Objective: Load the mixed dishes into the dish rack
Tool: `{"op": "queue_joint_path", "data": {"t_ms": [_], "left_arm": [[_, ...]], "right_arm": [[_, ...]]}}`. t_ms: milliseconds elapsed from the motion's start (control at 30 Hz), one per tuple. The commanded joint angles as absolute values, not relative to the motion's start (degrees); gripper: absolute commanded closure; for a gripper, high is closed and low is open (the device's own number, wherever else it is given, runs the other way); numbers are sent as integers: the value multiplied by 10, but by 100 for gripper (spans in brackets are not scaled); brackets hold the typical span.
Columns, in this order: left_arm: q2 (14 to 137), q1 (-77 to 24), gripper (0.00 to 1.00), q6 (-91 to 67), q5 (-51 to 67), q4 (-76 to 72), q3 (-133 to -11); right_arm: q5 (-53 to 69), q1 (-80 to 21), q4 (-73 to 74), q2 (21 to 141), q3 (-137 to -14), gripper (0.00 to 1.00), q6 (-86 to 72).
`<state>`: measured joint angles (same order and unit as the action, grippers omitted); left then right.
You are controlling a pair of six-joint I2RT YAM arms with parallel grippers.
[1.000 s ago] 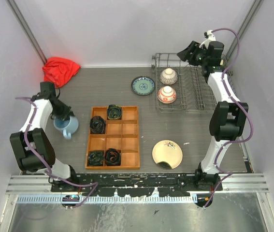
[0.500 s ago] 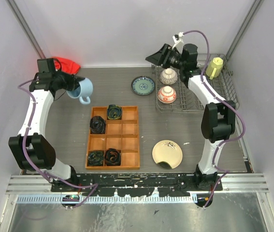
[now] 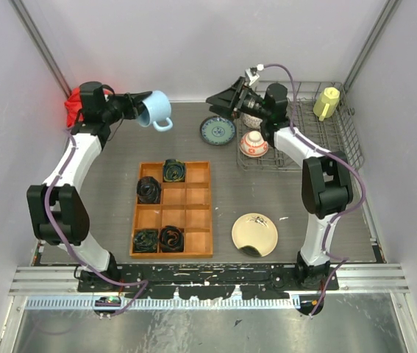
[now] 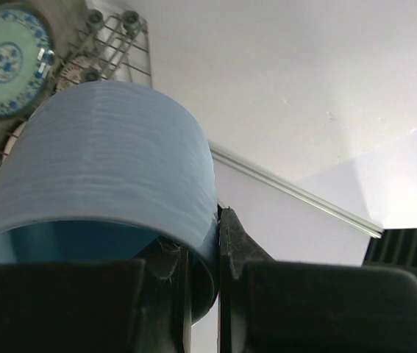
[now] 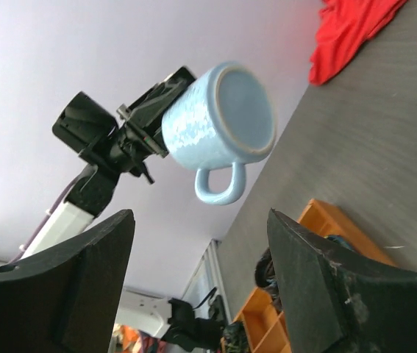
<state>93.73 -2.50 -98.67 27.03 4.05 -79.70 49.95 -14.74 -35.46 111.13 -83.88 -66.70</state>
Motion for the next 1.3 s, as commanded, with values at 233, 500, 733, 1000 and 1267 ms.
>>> {"op": "queue_joint_path", "data": {"t_ms": [233,500,733,1000,1267], "left_arm": [[960,-79,100,-1138,292,-164,-846],[967,-102,100,-1175,282,-211,-842],[968,-117,100,-1187,273,-228,-854],[969,-131,100,-1189,266,-242,-848],[966,-138,100,-1181,270,-249,-831]], "right_arm": [[524,-189,-426,1085,-819,20,-738],[518,-207,-544,1118,-816,18,-847],[511,-214,-585,1135,-805,16,-889],[503,-228,-612,1151,-823,17,-925],[488,-239,-686,1184,-846,34,-1012]]}}
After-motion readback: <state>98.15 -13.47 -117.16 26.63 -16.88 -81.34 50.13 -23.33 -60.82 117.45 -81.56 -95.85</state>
